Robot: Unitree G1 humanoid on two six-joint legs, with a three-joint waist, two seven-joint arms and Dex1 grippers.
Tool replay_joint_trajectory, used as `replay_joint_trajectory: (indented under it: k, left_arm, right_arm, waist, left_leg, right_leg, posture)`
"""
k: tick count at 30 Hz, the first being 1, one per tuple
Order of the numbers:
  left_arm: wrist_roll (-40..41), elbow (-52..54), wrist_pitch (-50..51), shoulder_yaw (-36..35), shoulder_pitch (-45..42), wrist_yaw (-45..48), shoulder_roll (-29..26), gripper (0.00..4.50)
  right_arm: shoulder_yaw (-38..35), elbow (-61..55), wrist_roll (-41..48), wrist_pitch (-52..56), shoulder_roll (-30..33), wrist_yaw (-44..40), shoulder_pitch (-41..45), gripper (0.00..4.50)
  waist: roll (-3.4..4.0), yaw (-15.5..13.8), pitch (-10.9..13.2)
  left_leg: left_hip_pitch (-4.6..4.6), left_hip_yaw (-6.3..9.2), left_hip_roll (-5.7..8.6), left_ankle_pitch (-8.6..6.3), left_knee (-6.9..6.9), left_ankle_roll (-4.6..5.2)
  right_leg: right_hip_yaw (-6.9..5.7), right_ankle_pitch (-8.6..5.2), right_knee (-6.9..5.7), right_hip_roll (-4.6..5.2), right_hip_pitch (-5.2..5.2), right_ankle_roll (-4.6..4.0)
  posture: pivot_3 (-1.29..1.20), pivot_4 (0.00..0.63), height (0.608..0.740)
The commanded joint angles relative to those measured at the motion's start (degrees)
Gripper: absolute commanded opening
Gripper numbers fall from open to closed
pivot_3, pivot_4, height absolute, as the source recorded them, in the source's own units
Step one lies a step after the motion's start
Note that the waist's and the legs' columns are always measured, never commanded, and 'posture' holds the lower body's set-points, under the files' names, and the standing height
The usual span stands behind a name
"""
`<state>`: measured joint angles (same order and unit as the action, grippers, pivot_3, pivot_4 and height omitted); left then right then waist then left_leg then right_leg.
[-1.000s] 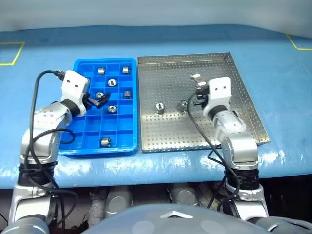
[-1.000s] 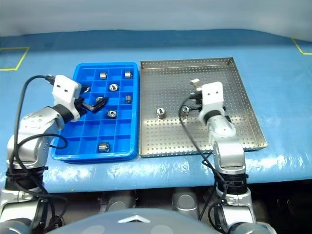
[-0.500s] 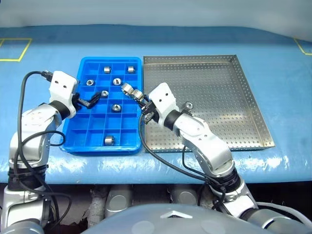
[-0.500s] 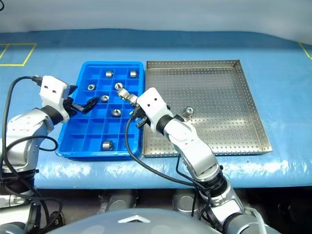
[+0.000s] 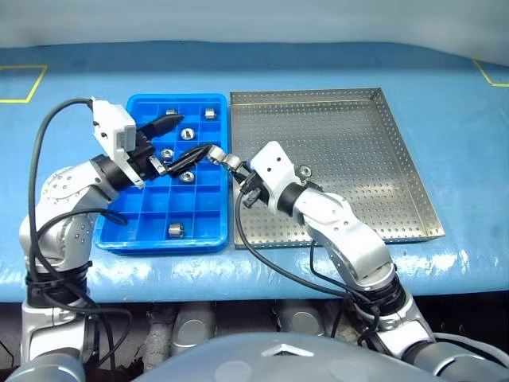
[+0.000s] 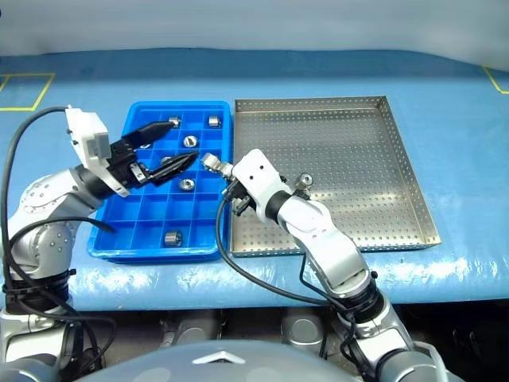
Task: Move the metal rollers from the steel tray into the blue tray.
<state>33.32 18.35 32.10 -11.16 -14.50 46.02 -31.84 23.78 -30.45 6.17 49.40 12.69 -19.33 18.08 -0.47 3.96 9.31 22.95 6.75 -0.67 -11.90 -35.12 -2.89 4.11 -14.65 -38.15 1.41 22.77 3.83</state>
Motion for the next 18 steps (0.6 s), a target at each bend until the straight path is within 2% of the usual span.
replay_joint_trajectory:
  k: [1,11,18]
  left_arm:
    - [-0.14,-1.22,-1.16,0.78,-1.08,1.07,-0.98,4.5]
    - [1.39,-0.79,0.58,2.83,-0.46,5.94,-4.31,4.5]
    - [4.77,1.05,2.55,2.78,1.22,7.34,-5.22,4.5]
  right_arm:
    - [-0.4,-4.53,1.63,-0.36,-0.55,-1.04,0.23,0.73]
    - [-7.48,-10.65,16.79,-2.34,0.84,-12.0,-2.76,0.73]
    - [-7.91,-9.72,17.22,-2.74,4.26,-12.34,-2.7,0.73]
  waist:
    - [0.0,0.0,0.0]
    - [0.0,0.04,0.0]
    - [0.01,0.62,0.01]
  left_leg:
    - [0.0,0.0,0.0,0.0,0.0,0.0]
    - [0.01,0.0,0.01,-0.01,-0.03,0.01]
    - [0.0,0.0,-0.03,-0.01,-0.02,0.01]
  right_leg:
    - [0.0,0.0,0.0,0.0,0.0,0.0]
    - [0.01,-0.02,0.02,0.01,-0.03,0.01]
    - [0.01,-0.03,0.01,-0.03,-0.02,0.03]
  posture:
    - [-0.02,0.15,0.74]
    - [-0.05,0.15,0.74]
    - [-0.06,0.15,0.74]
